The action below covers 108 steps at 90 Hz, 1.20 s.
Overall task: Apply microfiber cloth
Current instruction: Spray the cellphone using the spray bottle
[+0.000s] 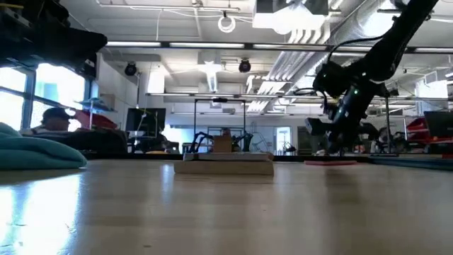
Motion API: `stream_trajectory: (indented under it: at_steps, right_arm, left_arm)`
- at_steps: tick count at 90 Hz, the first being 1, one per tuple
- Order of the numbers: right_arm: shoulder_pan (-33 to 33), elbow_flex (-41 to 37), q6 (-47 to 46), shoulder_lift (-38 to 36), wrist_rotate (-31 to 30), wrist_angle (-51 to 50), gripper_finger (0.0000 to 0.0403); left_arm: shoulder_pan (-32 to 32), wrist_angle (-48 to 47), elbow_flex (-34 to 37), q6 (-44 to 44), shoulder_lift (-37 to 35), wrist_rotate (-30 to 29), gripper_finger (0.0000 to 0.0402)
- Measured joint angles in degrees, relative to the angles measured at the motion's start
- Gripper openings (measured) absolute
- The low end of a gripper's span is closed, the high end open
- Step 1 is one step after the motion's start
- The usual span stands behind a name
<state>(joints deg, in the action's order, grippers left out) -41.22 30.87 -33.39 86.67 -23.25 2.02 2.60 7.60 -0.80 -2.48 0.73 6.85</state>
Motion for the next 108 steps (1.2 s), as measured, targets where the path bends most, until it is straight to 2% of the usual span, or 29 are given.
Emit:
stream_trajectory:
  at_steps: [23,31,45,58,69,92,108]
  right_arm:
    - [1.28,0.20,3.91,3.08,-0.78,-0.14,0.0032]
    - [3.87,0.17,4.48,2.70,-1.36,-1.40,0.0032]
    - [10.15,0.13,3.53,2.60,-1.81,-3.56,0.0032]
    - [17.51,0.15,0.68,2.58,-2.00,-6.34,0.0032]
    - [24.67,0.14,-2.88,2.58,-1.99,-7.60,0.0032]
    - [39.48,0.11,-10.72,2.60,-1.45,-8.40,0.0032]
    - [49.65,1.63,-11.63,2.75,-0.30,-11.00,0.0032]
  left_arm:
    - [-0.01,11.42,0.00,-4.75,0.02,-0.96,0.0007]
    - [-0.01,14.23,-0.07,-4.90,-0.02,-7.51,0.0007]
    - [0.01,13.34,-0.07,-7.29,0.40,-20.19,0.0007]
    - [0.01,13.35,-0.04,-12.35,3.58,-22.47,0.0007]
    - [0.01,15.30,-0.02,-14.43,8.59,-22.67,0.0007]
    - [-0.01,31.00,-0.04,-15.27,23.32,-23.42,0.0007]
    - [0.01,33.02,-2.32,-16.49,35.26,-25.79,0.0007]
